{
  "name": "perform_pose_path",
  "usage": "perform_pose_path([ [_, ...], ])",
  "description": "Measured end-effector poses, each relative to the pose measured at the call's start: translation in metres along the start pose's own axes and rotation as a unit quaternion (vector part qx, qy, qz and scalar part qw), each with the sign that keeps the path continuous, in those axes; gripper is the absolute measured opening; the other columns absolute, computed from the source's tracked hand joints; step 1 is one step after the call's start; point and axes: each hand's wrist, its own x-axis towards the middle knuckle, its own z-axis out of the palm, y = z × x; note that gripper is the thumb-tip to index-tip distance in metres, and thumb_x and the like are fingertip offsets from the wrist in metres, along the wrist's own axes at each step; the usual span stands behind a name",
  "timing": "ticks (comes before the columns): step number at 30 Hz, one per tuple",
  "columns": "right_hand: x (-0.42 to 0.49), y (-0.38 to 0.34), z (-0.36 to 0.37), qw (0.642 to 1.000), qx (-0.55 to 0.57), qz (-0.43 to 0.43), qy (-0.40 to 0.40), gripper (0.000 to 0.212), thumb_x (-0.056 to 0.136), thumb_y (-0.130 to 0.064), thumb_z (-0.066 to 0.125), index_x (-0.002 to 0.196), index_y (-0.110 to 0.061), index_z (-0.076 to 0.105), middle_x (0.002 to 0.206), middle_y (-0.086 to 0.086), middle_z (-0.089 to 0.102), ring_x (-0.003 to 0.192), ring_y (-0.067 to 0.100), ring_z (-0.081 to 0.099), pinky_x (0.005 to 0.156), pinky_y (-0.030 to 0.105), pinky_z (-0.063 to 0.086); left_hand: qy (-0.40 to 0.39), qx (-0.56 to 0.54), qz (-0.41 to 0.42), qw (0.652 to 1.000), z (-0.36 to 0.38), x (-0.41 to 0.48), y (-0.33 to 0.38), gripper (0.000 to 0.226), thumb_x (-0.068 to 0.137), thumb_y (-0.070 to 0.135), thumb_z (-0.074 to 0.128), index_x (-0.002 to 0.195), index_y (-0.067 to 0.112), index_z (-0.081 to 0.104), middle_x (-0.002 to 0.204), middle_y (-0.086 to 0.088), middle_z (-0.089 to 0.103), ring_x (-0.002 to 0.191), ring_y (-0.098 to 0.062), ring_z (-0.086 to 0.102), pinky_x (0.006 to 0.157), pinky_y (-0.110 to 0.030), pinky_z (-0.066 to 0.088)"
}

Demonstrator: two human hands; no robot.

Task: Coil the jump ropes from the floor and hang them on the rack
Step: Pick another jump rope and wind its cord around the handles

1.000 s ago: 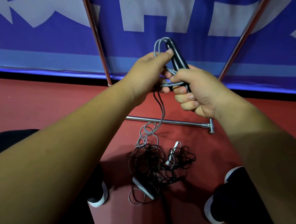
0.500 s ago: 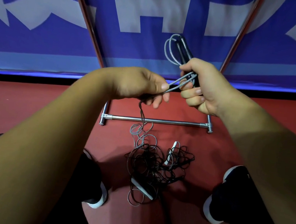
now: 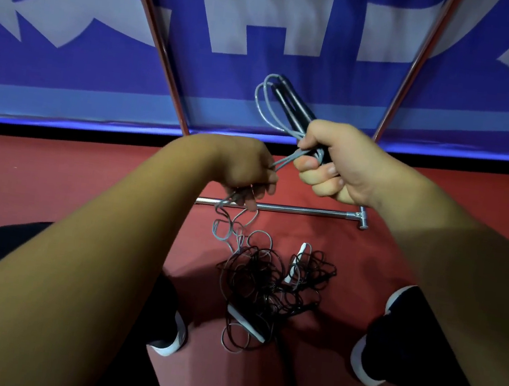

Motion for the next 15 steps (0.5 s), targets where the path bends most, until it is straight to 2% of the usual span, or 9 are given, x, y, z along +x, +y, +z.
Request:
perform_pose_path([
  [2,-0.003,0.001,0.002,0.998,-0.032,0.024,-0.055,0.019,0.095,-0.014,0.039,0.076,-0.015,0.039,0.059,0.001,0.043,0.040,0.005,0.019,0.038,0.018,0.006,0.016,-0.032,-0.005,0.999,0.002,0.002,-0.006,0.023,0.111,0.019,0.046,0.097,0.010,0.062,0.086,-0.008,0.061,0.088,-0.036,0.078,0.065,-0.039,0.060],
  [4,-0.008,-0.001,0.003,0.988,-0.078,0.065,-0.120,0.025,0.096,-0.014,0.033,0.072,-0.013,0.041,0.054,-0.002,0.042,0.037,0.002,0.020,0.038,0.020,0.004,0.032,-0.085,0.016,0.996,0.000,0.002,-0.011,0.017,0.110,0.017,0.047,0.104,0.011,0.062,0.094,-0.008,0.057,0.089,-0.035,0.078,0.069,-0.039,0.061],
  [6,-0.013,-0.003,0.000,0.968,-0.109,0.125,-0.189,0.029,0.094,-0.014,0.030,0.070,-0.009,0.046,0.052,-0.005,0.042,0.035,-0.001,0.021,0.037,0.019,0.003,0.038,-0.149,0.067,0.986,-0.005,-0.002,-0.018,0.012,0.105,0.014,0.057,0.113,0.010,0.065,0.099,-0.008,0.063,0.087,-0.030,0.076,0.071,-0.038,0.061],
  [8,-0.015,-0.004,-0.004,0.944,-0.106,0.184,-0.251,0.019,0.087,-0.013,0.040,0.085,-0.008,0.058,0.063,-0.001,0.047,0.037,-0.002,0.024,0.035,0.016,0.005,0.021,-0.145,0.135,0.980,-0.013,-0.006,-0.027,0.020,0.090,0.010,0.070,0.110,0.005,0.069,0.101,-0.021,0.071,0.086,-0.026,0.072,0.078,-0.042,0.060],
  [9,-0.014,-0.003,-0.006,0.936,-0.095,0.205,-0.271,0.022,0.084,-0.012,0.046,0.103,-0.013,0.057,0.071,0.002,0.049,0.039,-0.002,0.026,0.033,0.014,0.008,0.010,-0.114,0.162,0.980,-0.016,-0.007,-0.030,0.024,0.086,0.010,0.071,0.108,0.001,0.069,0.103,-0.030,0.071,0.089,-0.026,0.069,0.082,-0.046,0.058],
  [10,-0.013,-0.002,-0.008,0.932,-0.085,0.219,-0.277,0.034,0.083,-0.010,0.048,0.115,-0.020,0.050,0.078,0.004,0.049,0.040,-0.001,0.026,0.033,0.013,0.011,0.006,-0.096,0.184,0.978,-0.016,-0.007,-0.032,0.027,0.085,0.010,0.070,0.109,-0.003,0.068,0.107,-0.036,0.068,0.091,-0.027,0.067,0.085,-0.049,0.056],
  [12,-0.010,-0.001,-0.011,0.931,-0.091,0.226,-0.274,0.044,0.082,-0.009,0.049,0.122,-0.025,0.043,0.083,0.006,0.051,0.041,-0.001,0.026,0.032,0.012,0.013,0.009,-0.150,0.189,0.970,-0.017,-0.007,-0.027,0.023,0.090,0.010,0.067,0.108,-0.003,0.067,0.105,-0.033,0.069,0.092,-0.026,0.066,0.087,-0.042,0.057],
  [14,-0.008,0.002,-0.011,0.926,-0.132,0.233,-0.265,0.043,0.081,-0.009,0.054,0.120,-0.018,0.041,0.083,0.006,0.055,0.040,0.000,0.026,0.031,0.012,0.013,0.019,-0.206,0.179,0.962,-0.018,-0.007,-0.017,0.009,0.098,0.008,0.064,0.103,0.006,0.071,0.096,-0.017,0.069,0.085,-0.020,0.065,0.080,-0.030,0.056],
  [15,-0.007,0.004,-0.011,0.920,-0.153,0.243,-0.265,0.041,0.080,-0.011,0.055,0.118,-0.014,0.040,0.083,0.006,0.056,0.040,0.000,0.025,0.031,0.012,0.013,0.023,-0.208,0.185,0.960,-0.019,-0.008,-0.012,0.011,0.099,0.005,0.063,0.100,0.008,0.073,0.093,-0.012,0.069,0.083,-0.018,0.063,0.077,-0.025,0.055],
])
